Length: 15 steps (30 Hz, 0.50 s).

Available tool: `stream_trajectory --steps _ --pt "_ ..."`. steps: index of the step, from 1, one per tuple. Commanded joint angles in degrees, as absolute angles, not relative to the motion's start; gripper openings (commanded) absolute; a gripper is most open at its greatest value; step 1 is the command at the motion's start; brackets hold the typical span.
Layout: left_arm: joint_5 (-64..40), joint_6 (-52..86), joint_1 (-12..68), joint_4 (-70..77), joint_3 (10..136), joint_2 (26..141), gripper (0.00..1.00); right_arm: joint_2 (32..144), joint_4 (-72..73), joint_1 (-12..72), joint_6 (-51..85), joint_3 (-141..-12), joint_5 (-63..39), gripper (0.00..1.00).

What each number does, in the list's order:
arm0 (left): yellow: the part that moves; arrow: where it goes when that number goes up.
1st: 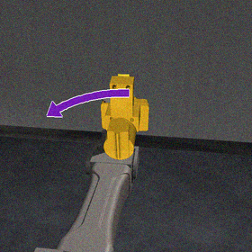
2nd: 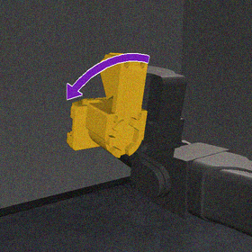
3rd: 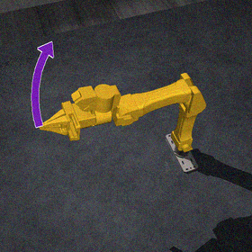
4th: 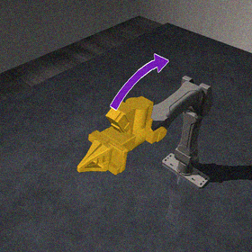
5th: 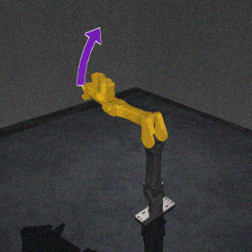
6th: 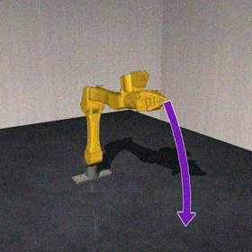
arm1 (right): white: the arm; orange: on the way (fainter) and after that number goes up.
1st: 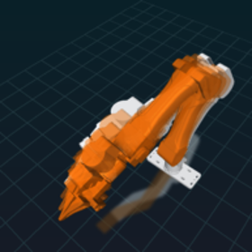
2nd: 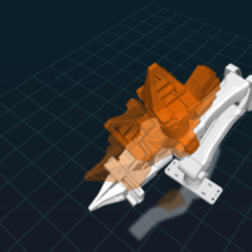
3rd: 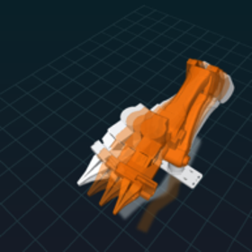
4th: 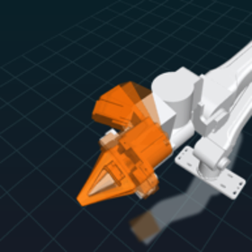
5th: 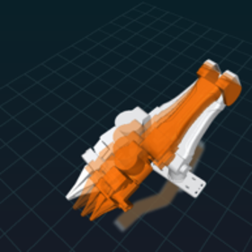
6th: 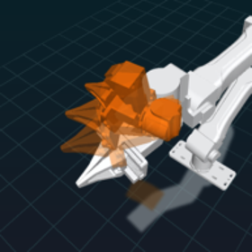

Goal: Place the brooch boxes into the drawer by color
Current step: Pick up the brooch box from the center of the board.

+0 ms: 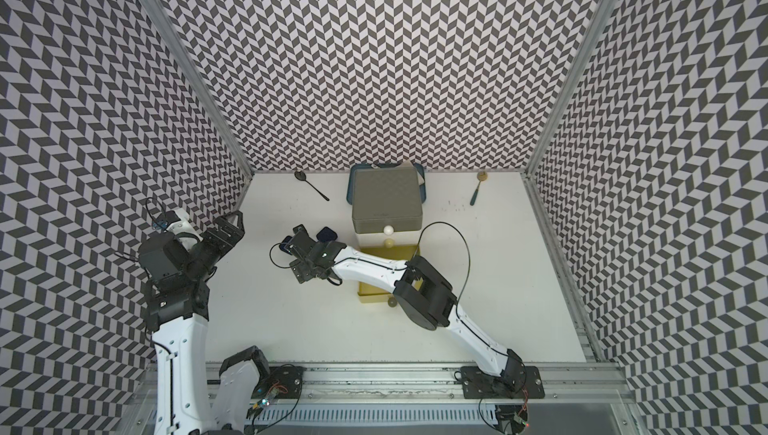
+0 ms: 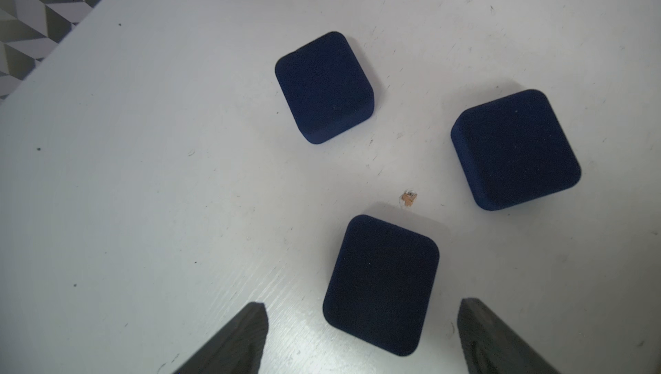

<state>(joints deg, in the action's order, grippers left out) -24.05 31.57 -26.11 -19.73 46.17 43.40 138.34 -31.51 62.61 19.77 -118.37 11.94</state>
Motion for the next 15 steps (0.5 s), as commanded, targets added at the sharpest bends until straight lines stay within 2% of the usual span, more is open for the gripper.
stream_trajectory --steps 1,9,15 --pt "-25.36 31.39 -25.51 -18.32 45.88 42.63 1.00 140.71 -32.32 62.67 20.85 -119.62 13.10 0.88" --pt "-25.80 31.09 -25.05 -18.37 45.46 42.54 1.00 140.71 -33.05 62.32 20.90 -119.64 15.37 0.89" --pt "-25.96 30.95 -25.05 -18.46 45.26 42.25 1.00 141.57 -33.00 61.70 21.27 -119.97 13.26 0.89"
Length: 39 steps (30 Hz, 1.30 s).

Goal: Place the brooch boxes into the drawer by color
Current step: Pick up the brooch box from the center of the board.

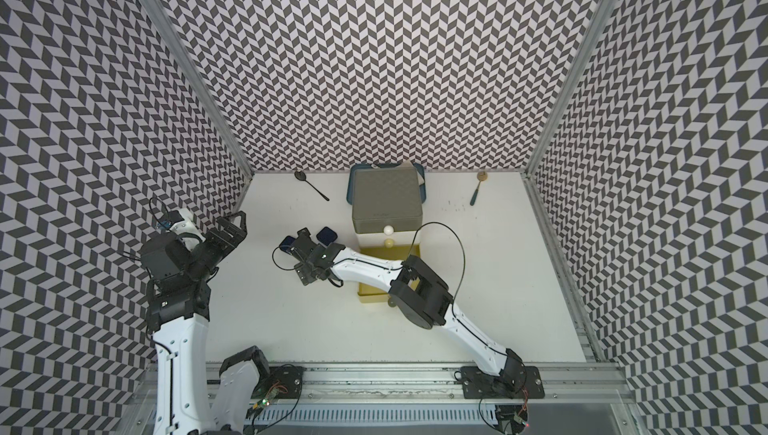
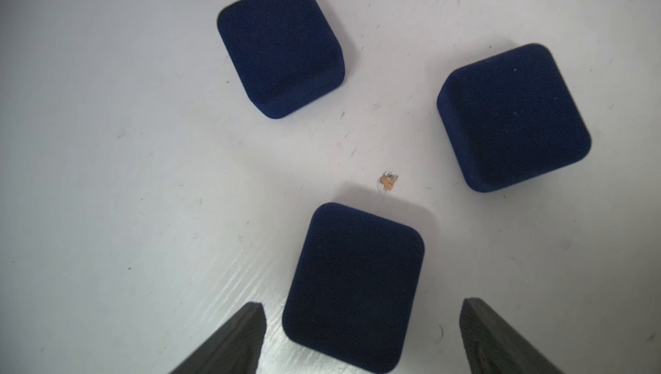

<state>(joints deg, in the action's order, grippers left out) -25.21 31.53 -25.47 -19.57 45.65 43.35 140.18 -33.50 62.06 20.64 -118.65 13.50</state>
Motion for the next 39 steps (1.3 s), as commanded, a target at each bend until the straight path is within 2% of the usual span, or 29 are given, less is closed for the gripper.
stream_trajectory --steps 1,14,33,39 --pt "-25.93 30.94 -25.05 -18.53 45.30 42.21 1.00 141.66 -32.83 61.70 21.27 -120.03 12.91 0.89" --pt "-26.06 30.94 -24.96 -18.59 44.82 41.92 1.00 143.96 -33.89 61.70 21.09 -123.33 11.30 0.80" --pt "-26.15 30.67 -24.96 -19.25 45.09 41.43 1.00 142.29 -34.42 61.17 21.31 -123.01 8.96 0.49" --pt "-26.71 30.68 -24.96 -19.51 45.67 41.73 1.00 137.74 -34.21 61.17 20.39 -121.81 7.90 0.46"
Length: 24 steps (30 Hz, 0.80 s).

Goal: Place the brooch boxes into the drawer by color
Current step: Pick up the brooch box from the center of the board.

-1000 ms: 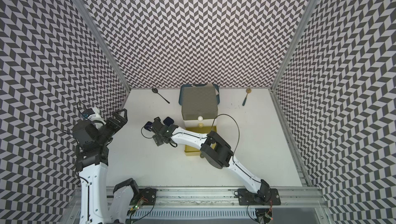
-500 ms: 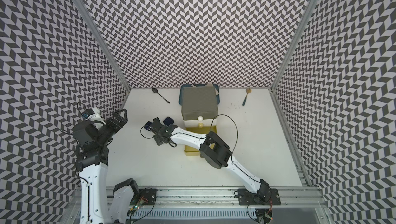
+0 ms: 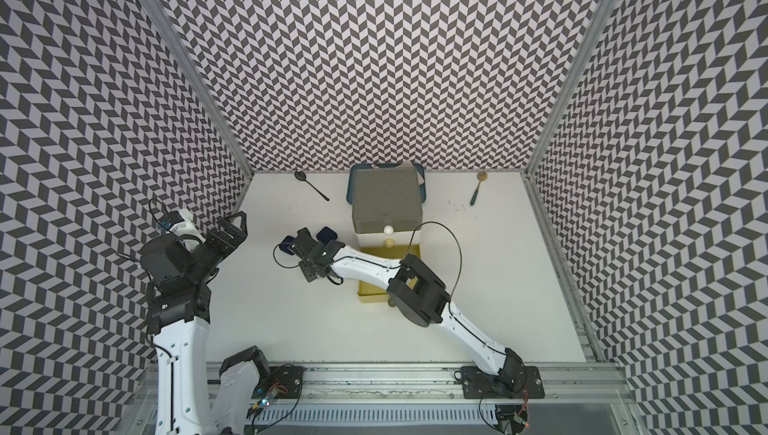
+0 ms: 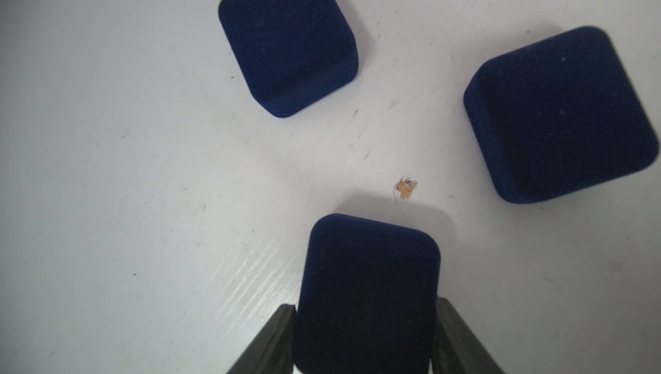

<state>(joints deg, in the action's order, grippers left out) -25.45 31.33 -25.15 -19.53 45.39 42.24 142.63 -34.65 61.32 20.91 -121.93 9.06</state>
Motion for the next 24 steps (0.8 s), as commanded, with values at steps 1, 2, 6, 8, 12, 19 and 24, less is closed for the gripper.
stream_trajectory --steps 1,2,6,8,12,19,24 --pt "-26.93 30.61 -24.96 -19.58 45.79 41.88 1.00 136.80 -34.19 61.17 20.39 -121.28 7.61 0.46" --pt "-27.19 30.46 -24.96 -19.75 46.04 41.99 1.00 135.95 -34.19 61.18 20.47 -120.62 7.40 0.46" --pt "-28.67 29.68 -24.63 -19.95 46.97 42.42 1.00 130.32 -32.61 61.35 19.94 -114.97 6.98 0.45" --pt "-29.53 29.26 -24.20 -19.95 47.45 42.96 0.99 126.59 -30.77 61.43 19.69 -110.70 6.97 0.45" --pt "-31.52 27.94 -23.06 -20.54 48.90 44.59 1.00 118.17 -27.82 61.52 19.69 -102.41 7.22 0.44" --pt "-29.43 26.02 -17.43 -21.63 50.71 46.23 1.00 101.18 -24.15 61.89 20.55 -87.71 9.20 0.45" --pt "-23.17 25.81 -8.30 -21.53 51.56 47.04 1.00 91.78 -24.03 61.87 21.05 -79.45 12.84 0.46"
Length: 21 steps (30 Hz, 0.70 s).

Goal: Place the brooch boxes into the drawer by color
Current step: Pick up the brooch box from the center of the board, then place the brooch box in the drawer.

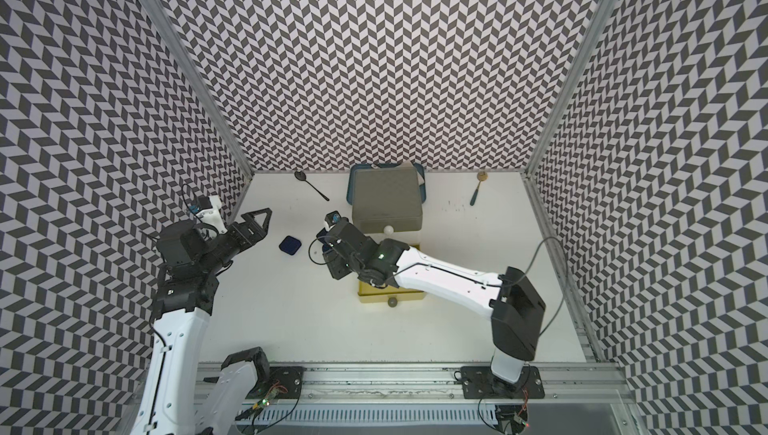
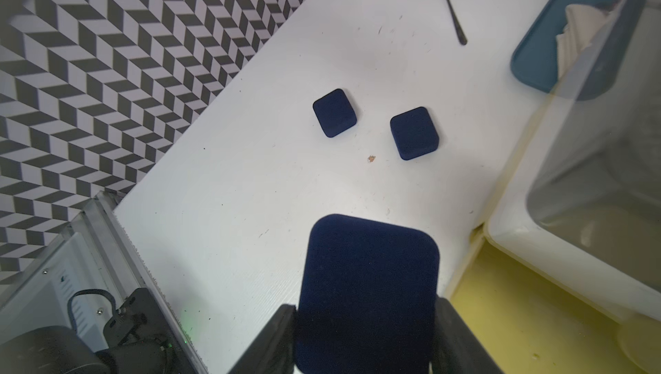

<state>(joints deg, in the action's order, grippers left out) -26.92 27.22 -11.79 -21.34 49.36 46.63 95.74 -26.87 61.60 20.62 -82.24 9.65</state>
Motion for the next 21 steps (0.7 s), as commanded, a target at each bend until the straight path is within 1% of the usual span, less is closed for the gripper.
stream_trajectory --steps 1,5,11,16,21 --pt "-22.74 25.88 -6.91 -21.45 51.72 47.34 1.00 90.36 -24.31 61.83 20.94 -78.30 13.23 0.46" --pt "-21.32 26.11 -3.14 -20.88 51.88 47.51 1.00 85.18 -25.37 61.54 20.70 -72.48 15.40 0.47" --pt "-21.57 26.54 -2.20 -19.86 50.80 46.56 1.00 80.80 -24.43 59.40 22.51 -64.32 14.56 0.47" --pt "-21.97 26.64 -1.85 -19.60 50.80 47.19 1.00 82.18 -21.33 57.05 24.17 -61.62 12.44 0.47" --pt "-21.32 26.55 -1.85 -20.20 50.76 47.02 1.00 86.62 -21.70 52.23 26.84 -63.08 6.49 0.46"
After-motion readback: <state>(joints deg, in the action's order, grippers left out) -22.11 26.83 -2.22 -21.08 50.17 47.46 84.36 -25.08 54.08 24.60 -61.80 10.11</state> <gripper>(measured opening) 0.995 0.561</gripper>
